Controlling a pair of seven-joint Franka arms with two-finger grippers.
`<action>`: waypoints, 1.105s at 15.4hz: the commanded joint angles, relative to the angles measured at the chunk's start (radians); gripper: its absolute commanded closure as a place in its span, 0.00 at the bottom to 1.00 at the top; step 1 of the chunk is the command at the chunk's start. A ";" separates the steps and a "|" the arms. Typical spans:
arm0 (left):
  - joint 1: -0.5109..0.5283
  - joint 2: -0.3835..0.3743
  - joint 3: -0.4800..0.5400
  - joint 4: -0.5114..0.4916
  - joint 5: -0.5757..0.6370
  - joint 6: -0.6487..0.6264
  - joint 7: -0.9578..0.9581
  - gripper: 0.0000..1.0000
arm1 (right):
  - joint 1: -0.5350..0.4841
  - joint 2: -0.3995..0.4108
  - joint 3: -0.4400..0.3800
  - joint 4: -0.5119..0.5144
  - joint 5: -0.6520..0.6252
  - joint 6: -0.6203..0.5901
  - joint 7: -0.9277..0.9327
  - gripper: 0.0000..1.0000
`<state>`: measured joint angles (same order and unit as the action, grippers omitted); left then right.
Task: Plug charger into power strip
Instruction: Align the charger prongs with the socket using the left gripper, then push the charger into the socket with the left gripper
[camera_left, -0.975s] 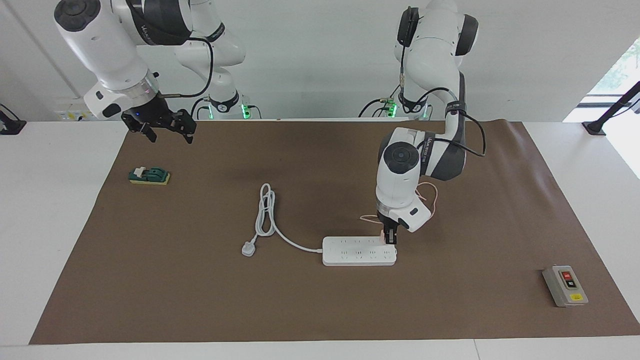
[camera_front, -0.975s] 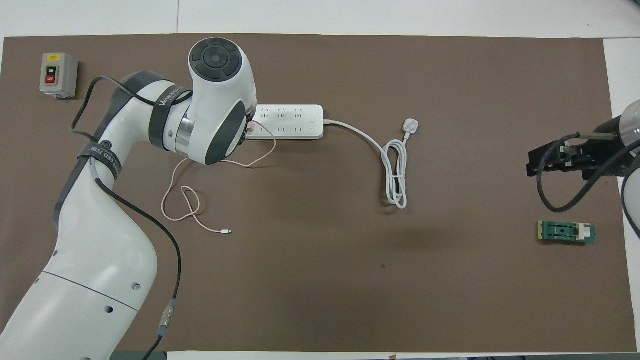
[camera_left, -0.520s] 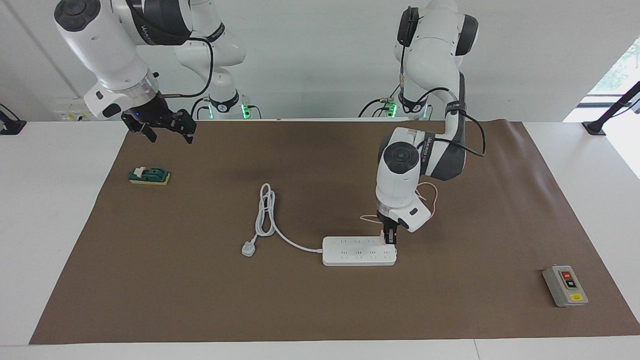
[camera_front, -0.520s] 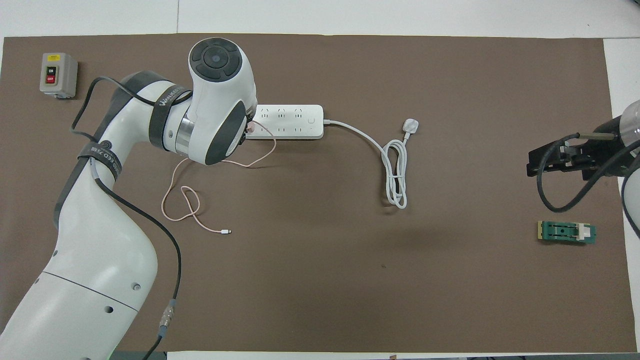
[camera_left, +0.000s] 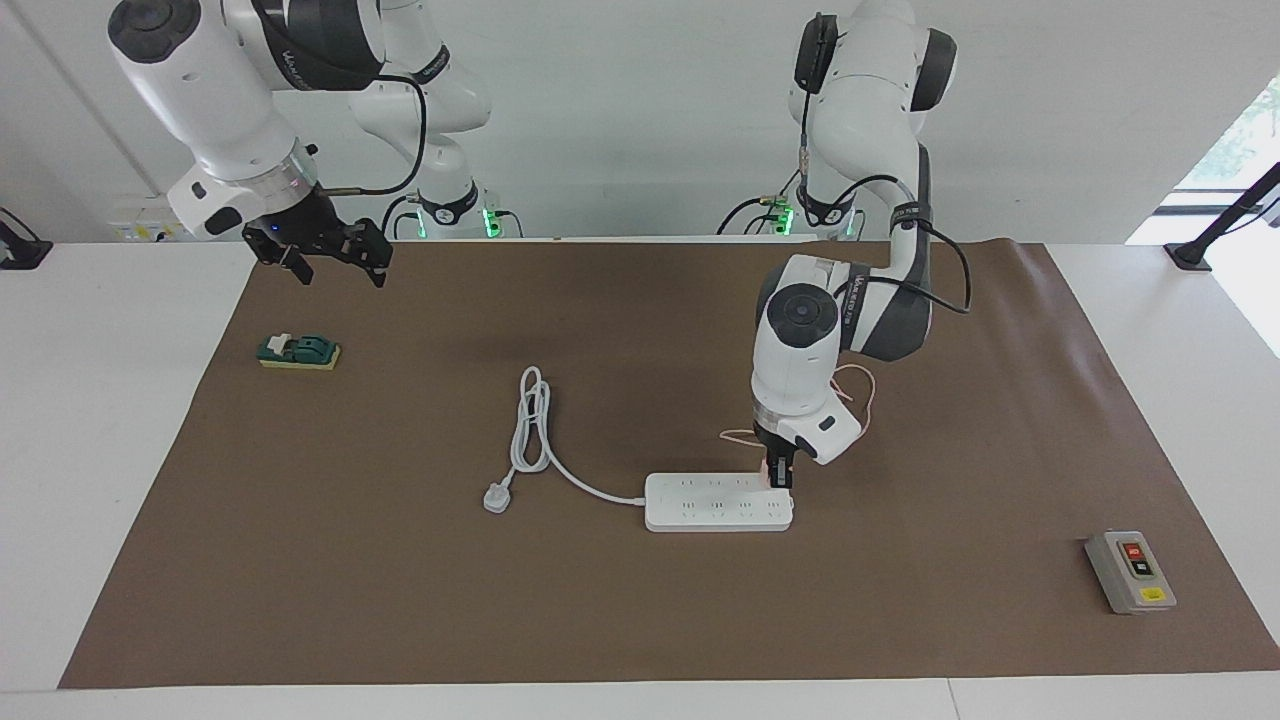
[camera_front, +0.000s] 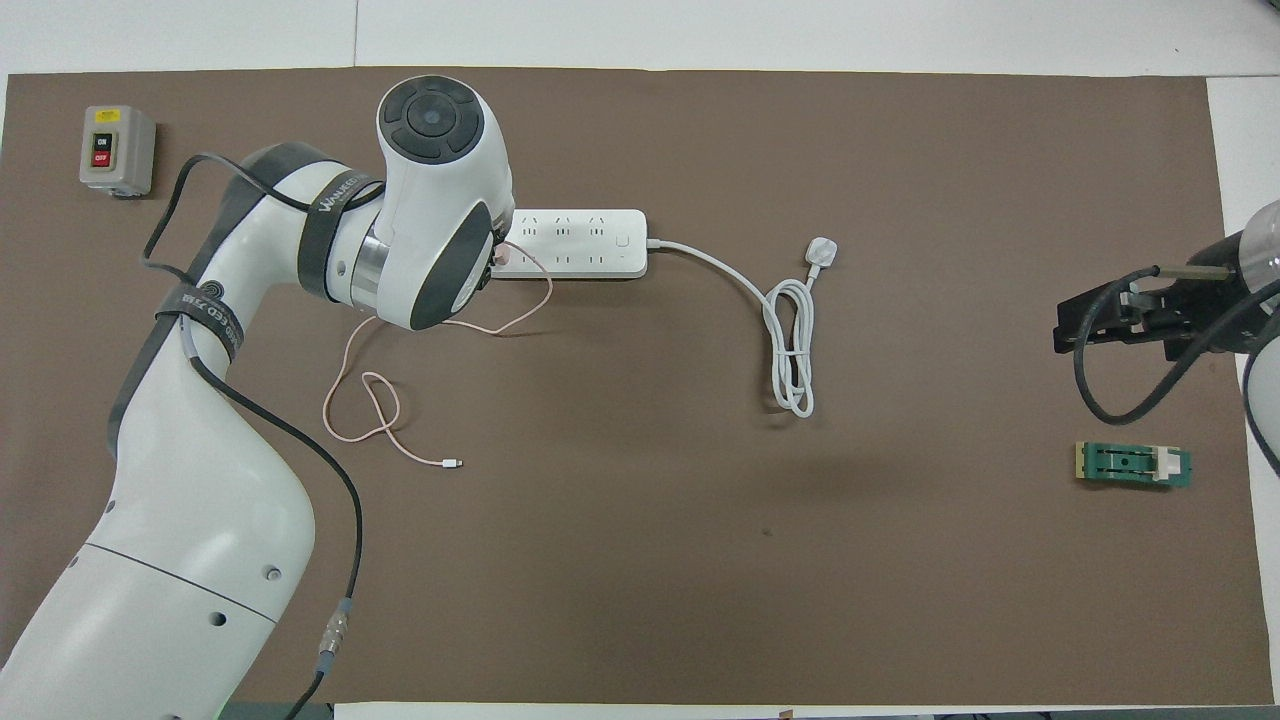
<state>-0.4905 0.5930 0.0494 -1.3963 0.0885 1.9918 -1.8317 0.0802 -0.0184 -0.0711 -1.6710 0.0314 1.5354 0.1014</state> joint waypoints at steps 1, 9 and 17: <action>0.004 -0.010 -0.003 -0.049 -0.035 0.027 0.028 1.00 | -0.027 -0.011 0.019 -0.007 -0.013 0.002 -0.023 0.00; 0.015 0.004 -0.005 -0.049 -0.093 0.027 0.052 1.00 | -0.025 -0.012 0.019 -0.007 -0.013 0.002 -0.023 0.00; 0.012 0.014 0.001 -0.053 -0.125 0.028 0.101 1.00 | -0.023 -0.043 0.017 -0.007 -0.013 0.002 -0.023 0.00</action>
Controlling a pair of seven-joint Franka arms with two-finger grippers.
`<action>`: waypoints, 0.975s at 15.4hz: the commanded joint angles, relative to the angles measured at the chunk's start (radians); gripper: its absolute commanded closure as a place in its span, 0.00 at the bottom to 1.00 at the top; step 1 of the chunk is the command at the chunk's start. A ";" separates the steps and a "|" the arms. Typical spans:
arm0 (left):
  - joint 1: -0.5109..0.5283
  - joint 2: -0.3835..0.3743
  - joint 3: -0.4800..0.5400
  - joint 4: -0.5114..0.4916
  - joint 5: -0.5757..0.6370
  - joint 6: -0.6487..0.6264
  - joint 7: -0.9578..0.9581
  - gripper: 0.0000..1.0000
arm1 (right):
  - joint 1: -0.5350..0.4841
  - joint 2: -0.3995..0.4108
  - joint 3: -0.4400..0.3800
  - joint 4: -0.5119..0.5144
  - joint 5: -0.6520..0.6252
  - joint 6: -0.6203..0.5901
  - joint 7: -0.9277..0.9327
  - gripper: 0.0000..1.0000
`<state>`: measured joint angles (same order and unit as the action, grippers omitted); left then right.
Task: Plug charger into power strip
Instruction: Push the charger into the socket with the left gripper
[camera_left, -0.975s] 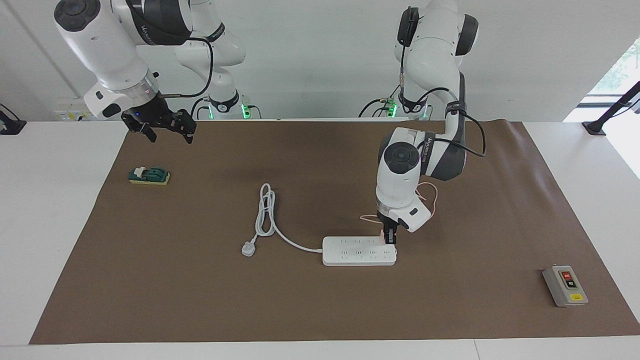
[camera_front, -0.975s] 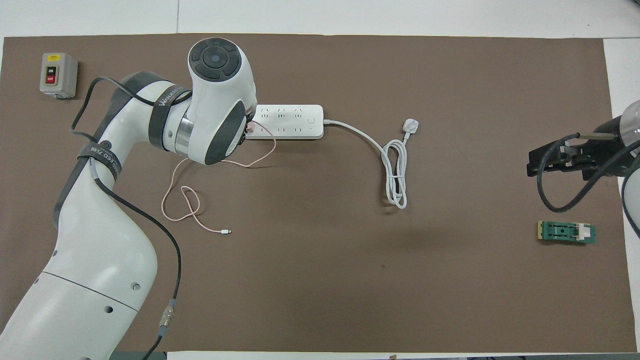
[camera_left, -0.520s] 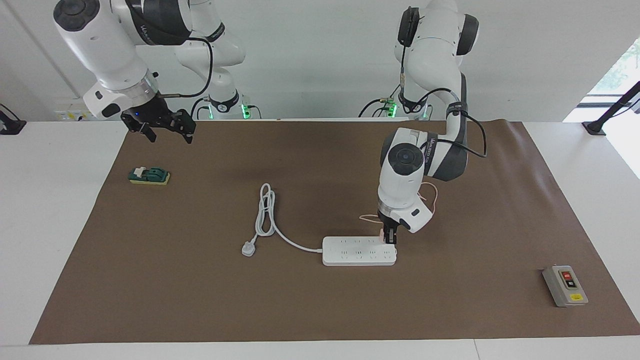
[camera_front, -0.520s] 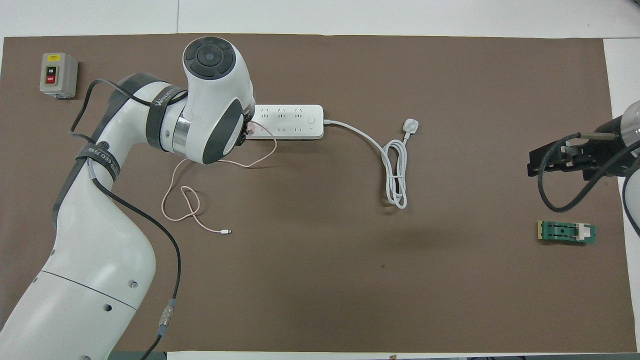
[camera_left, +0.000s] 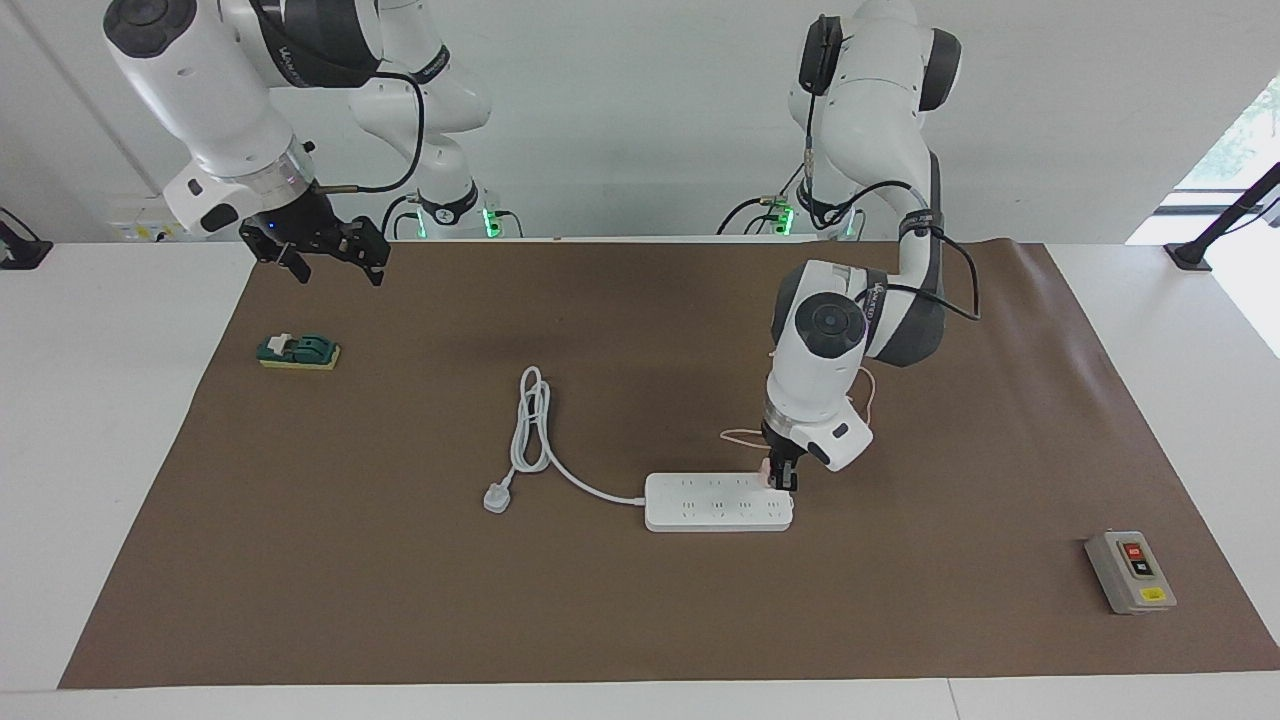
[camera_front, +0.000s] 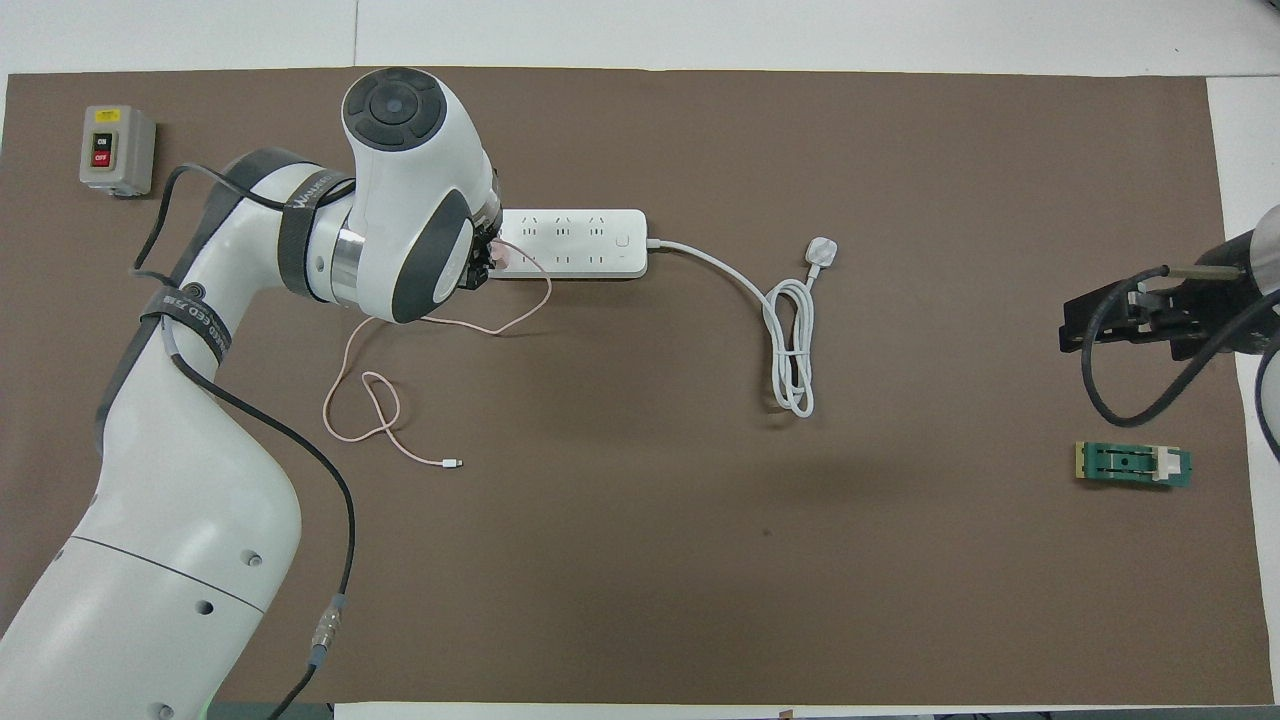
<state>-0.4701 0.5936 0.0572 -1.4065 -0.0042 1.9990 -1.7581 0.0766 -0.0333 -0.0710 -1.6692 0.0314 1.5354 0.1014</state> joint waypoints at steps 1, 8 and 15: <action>-0.010 0.018 -0.007 -0.043 -0.031 0.023 0.022 1.00 | -0.020 -0.028 0.019 -0.009 -0.013 0.002 -0.023 0.00; -0.035 0.011 -0.004 -0.117 -0.017 0.159 -0.055 1.00 | -0.021 -0.028 0.017 -0.009 -0.013 0.002 -0.022 0.00; -0.039 -0.003 -0.002 -0.170 -0.005 0.225 -0.067 1.00 | -0.021 -0.028 0.017 -0.009 -0.013 0.002 -0.023 0.00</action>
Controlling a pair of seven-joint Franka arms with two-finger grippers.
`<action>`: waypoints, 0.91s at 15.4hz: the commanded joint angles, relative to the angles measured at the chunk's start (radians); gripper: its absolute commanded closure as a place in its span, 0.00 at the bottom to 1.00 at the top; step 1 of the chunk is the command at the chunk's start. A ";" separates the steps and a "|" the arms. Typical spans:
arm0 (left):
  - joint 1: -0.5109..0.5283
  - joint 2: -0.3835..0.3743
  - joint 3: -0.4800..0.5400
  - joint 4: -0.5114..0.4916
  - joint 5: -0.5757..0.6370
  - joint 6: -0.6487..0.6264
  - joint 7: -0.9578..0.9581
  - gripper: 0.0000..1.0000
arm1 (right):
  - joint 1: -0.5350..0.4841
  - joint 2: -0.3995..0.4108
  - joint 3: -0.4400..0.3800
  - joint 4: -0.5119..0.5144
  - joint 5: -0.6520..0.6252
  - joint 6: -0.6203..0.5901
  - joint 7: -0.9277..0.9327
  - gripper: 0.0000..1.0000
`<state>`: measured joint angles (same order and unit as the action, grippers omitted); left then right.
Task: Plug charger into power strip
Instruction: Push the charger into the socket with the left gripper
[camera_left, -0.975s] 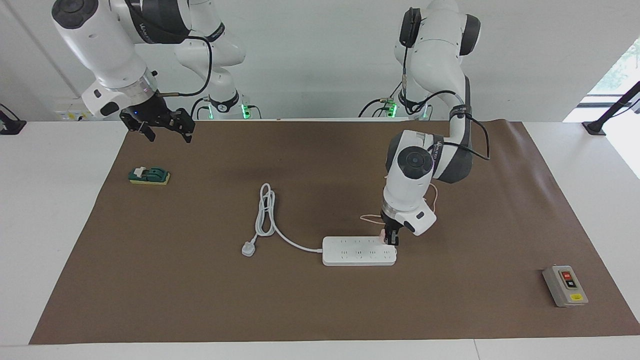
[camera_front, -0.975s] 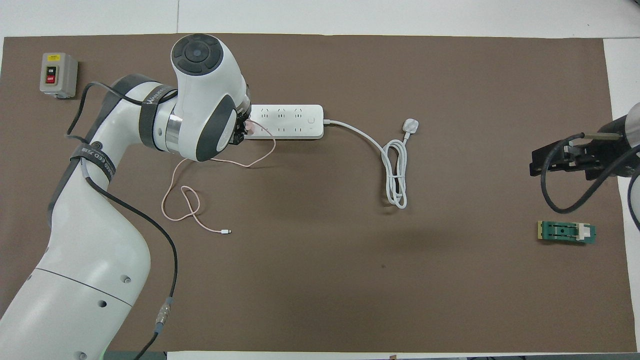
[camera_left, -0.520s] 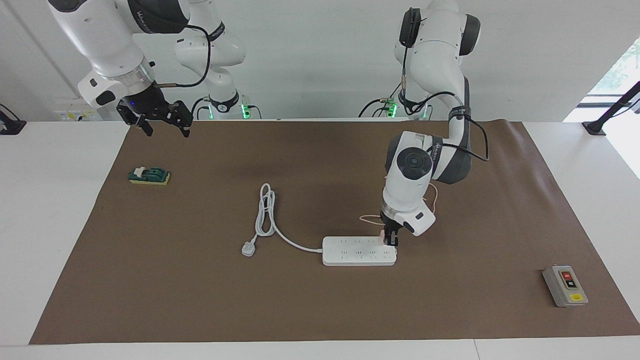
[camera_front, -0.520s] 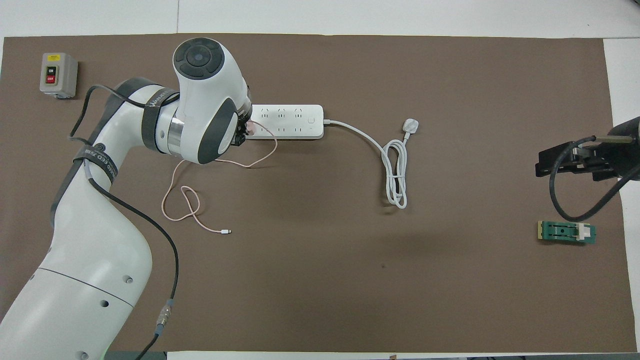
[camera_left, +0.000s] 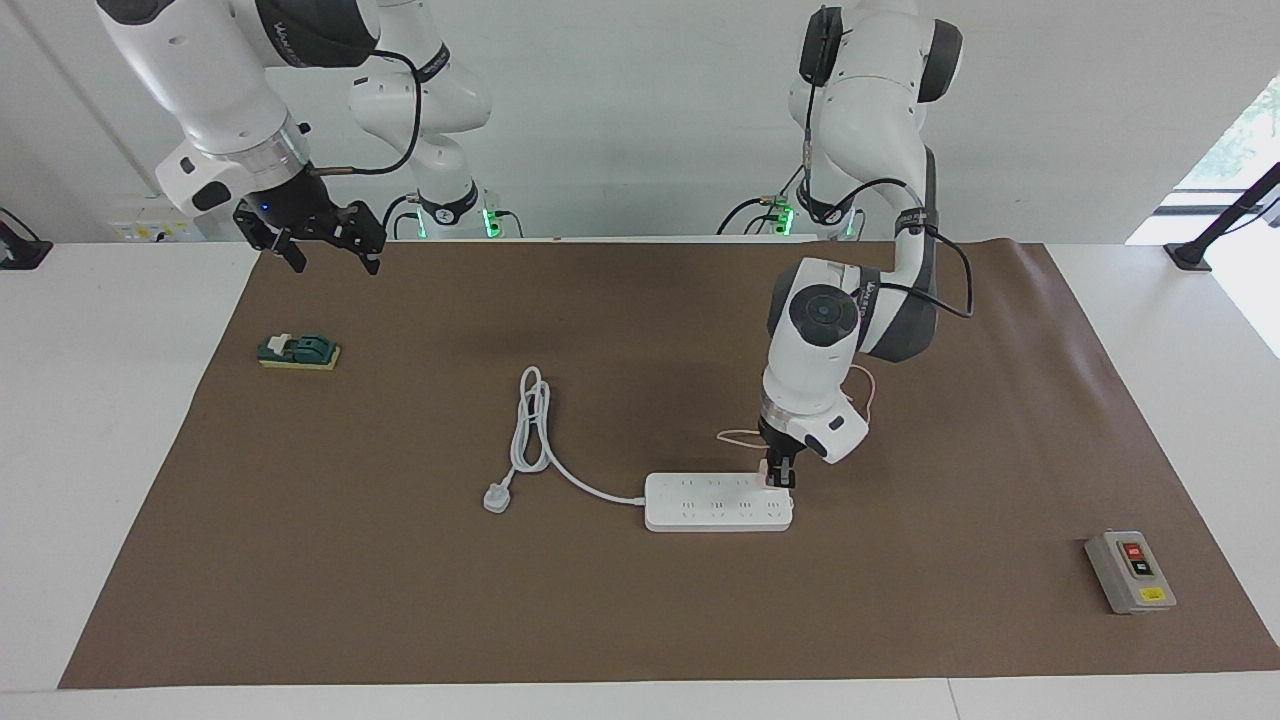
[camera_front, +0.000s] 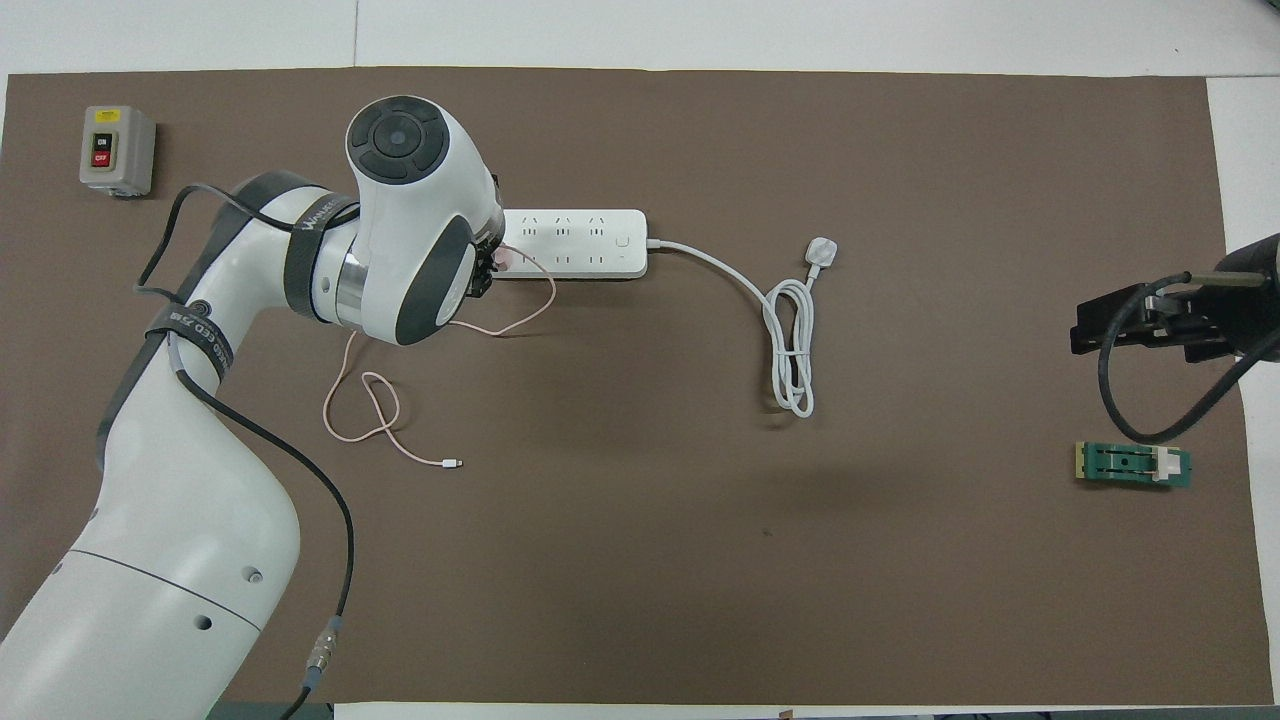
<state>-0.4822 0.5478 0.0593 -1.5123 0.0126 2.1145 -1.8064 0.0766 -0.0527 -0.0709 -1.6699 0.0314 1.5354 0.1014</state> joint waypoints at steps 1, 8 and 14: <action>-0.026 0.040 -0.004 -0.066 -0.022 0.111 -0.021 1.00 | -0.021 -0.009 0.017 -0.008 -0.013 0.002 -0.023 0.00; -0.022 0.020 -0.004 -0.118 -0.020 0.159 -0.016 1.00 | -0.020 -0.009 0.017 -0.008 -0.013 0.002 -0.023 0.00; -0.015 0.024 -0.004 -0.106 -0.019 0.127 0.022 1.00 | -0.021 -0.009 0.017 -0.008 -0.013 0.002 -0.023 0.00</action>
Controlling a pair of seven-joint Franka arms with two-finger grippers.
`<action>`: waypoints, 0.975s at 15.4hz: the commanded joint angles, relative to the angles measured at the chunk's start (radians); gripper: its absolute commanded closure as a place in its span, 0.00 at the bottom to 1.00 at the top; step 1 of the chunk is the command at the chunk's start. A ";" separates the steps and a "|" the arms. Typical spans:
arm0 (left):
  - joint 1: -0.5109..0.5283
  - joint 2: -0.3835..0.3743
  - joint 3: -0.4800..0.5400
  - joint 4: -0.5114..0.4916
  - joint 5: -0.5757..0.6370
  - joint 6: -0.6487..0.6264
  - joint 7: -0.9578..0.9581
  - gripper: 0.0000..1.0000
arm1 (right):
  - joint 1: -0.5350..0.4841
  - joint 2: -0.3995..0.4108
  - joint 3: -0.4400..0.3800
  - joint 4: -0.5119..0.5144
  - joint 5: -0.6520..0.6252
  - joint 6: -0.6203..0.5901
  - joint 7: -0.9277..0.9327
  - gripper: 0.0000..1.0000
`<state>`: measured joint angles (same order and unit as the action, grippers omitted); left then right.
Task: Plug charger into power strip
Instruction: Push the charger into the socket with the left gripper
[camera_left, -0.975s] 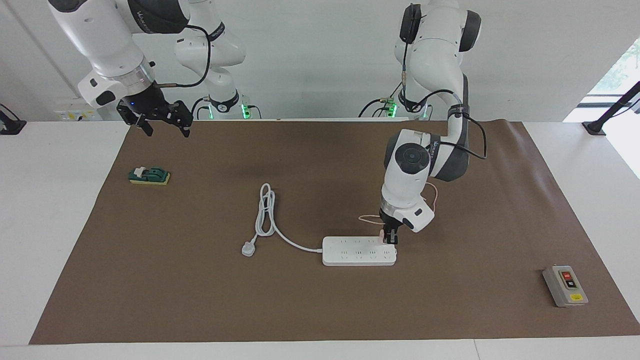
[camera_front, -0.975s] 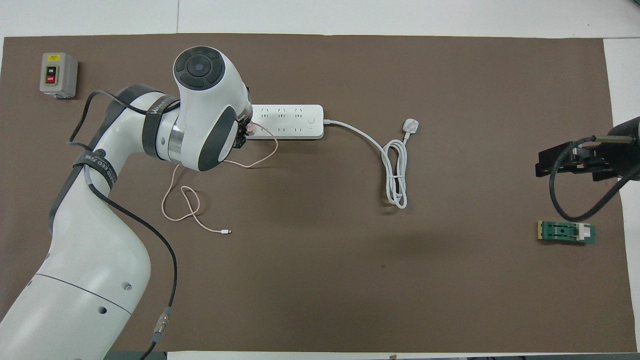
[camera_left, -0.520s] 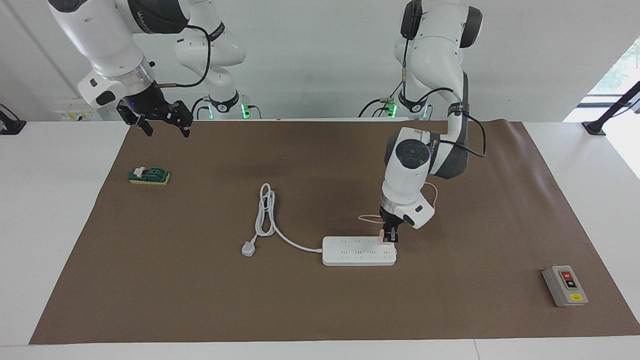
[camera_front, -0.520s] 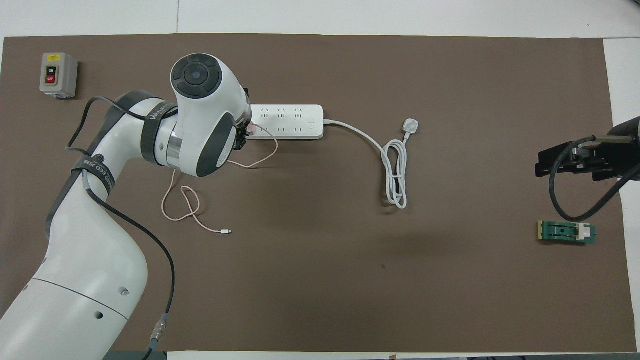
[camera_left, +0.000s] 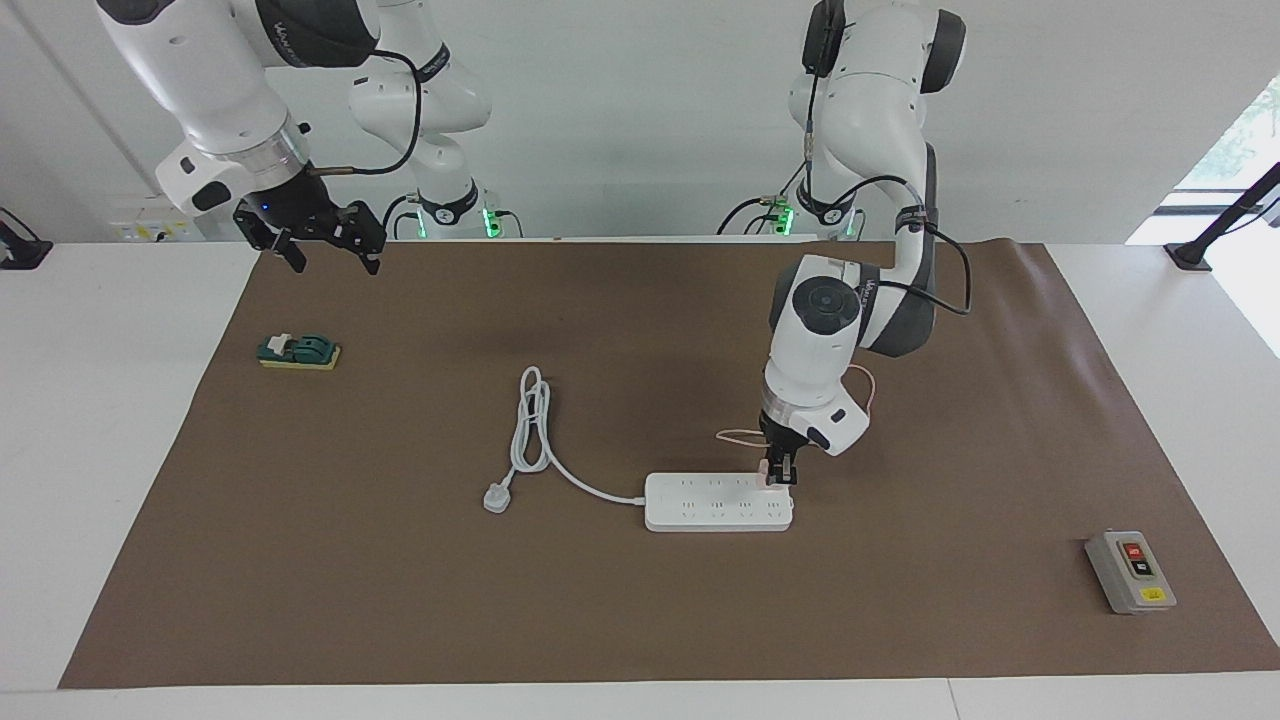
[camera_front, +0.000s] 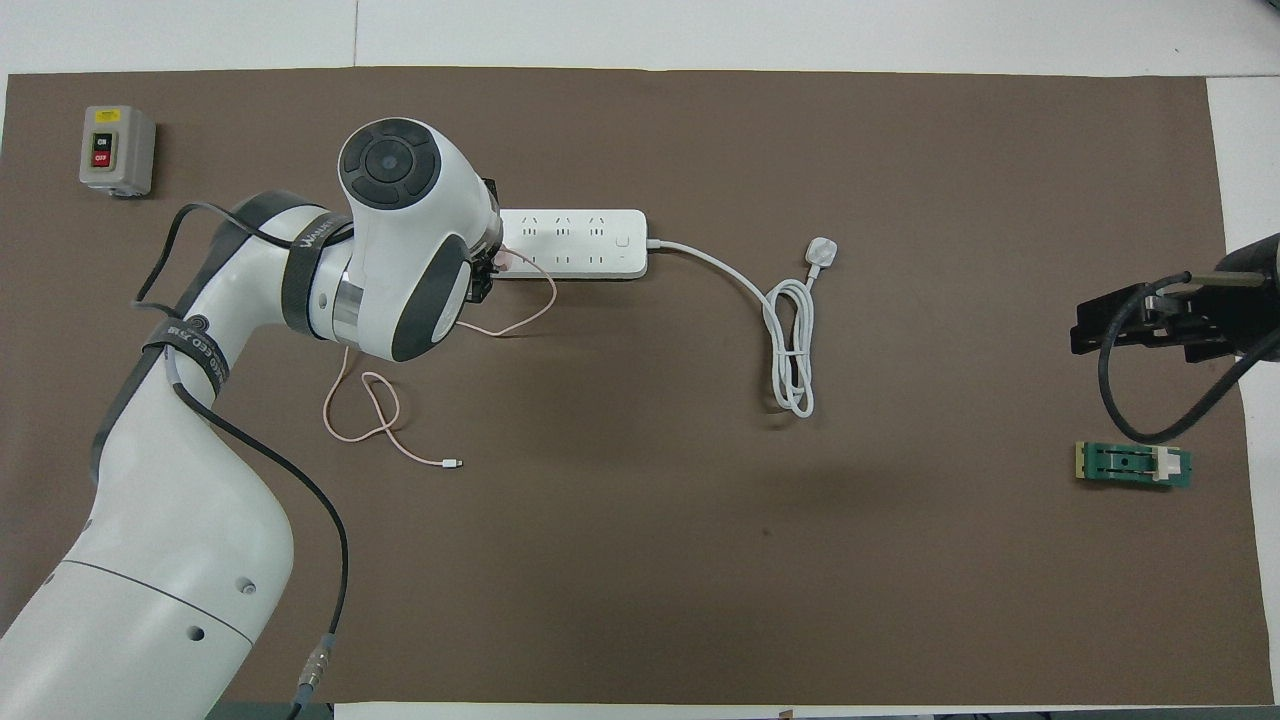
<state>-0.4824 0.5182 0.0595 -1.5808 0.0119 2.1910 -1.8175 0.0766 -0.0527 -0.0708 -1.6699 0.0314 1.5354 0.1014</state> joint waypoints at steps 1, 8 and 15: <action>-0.015 0.059 -0.006 -0.021 -0.020 0.017 0.064 1.00 | -0.020 -0.009 0.017 -0.008 -0.013 0.002 -0.023 0.00; -0.001 0.115 -0.006 0.059 -0.030 -0.076 0.141 1.00 | -0.020 -0.009 0.017 -0.008 -0.013 0.002 -0.023 0.00; 0.011 0.132 -0.006 0.061 -0.033 -0.063 0.172 1.00 | -0.020 -0.009 0.017 -0.008 -0.013 0.002 -0.023 0.00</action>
<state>-0.4758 0.5539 0.0597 -1.5117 -0.0060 2.1173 -1.7333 0.0765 -0.0527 -0.0708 -1.6699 0.0314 1.5354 0.1014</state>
